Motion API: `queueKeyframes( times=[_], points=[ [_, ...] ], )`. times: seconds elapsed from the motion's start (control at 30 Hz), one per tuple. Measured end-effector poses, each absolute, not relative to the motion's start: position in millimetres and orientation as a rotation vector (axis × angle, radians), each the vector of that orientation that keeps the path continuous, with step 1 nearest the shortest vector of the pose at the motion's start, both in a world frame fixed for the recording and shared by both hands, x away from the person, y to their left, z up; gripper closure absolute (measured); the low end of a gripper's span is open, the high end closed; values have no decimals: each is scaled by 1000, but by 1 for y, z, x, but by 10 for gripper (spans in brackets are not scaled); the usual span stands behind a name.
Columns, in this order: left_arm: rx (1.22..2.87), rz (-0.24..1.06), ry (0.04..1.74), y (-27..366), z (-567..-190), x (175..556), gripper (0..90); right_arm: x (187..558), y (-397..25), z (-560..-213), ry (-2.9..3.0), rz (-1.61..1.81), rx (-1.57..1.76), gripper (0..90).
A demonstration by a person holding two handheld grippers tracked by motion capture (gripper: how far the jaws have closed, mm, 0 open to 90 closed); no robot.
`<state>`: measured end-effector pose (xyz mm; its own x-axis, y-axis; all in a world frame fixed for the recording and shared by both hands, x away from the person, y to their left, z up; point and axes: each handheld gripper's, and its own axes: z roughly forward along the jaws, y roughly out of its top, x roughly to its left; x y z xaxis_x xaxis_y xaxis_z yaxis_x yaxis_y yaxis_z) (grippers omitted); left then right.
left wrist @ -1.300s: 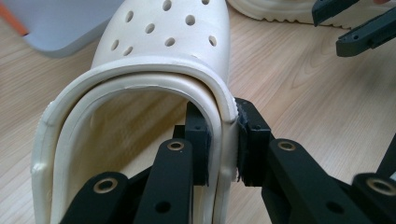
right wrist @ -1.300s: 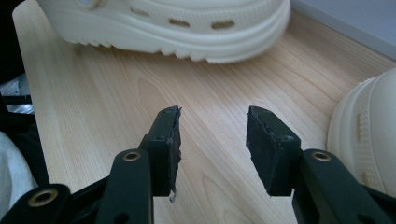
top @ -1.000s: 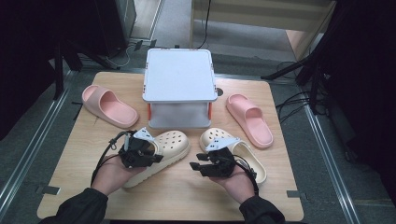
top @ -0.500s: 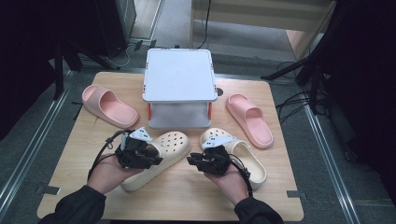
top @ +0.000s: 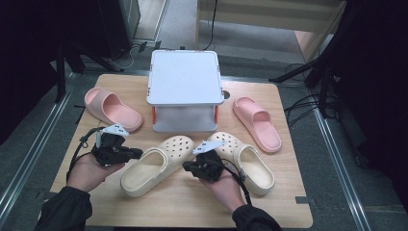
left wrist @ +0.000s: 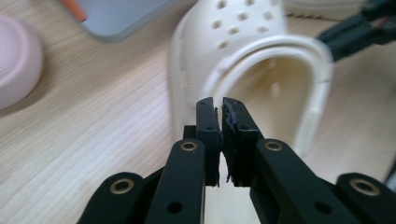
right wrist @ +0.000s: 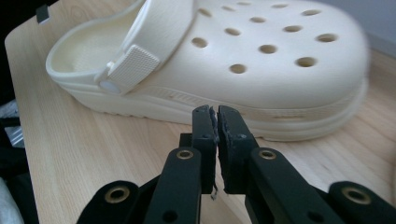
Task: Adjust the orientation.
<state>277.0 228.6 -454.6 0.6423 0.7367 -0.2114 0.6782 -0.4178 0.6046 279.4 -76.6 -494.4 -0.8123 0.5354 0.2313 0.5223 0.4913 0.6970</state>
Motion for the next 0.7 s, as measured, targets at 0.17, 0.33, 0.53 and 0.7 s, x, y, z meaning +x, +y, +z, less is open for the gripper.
queueKeyframes(
  times=[0.17, 0.33, 0.53, 0.7],
  points=[
    [2212, 116, 1137, 237, -473, 287, 854, 277, -66, -501, 2714, 1239, 942, 869],
    [2221, 86, 1154, 240, -485, 291, 849, 278, -63, -504, 2716, 1245, 941, 869],
    [2220, 84, 1162, 237, -489, 290, 846, 283, -60, -506, 2711, 1243, 940, 868],
    [2221, 82, 1170, 236, -490, 287, 855, 285, -58, -507, 2716, 1233, 940, 876]
  ],
)
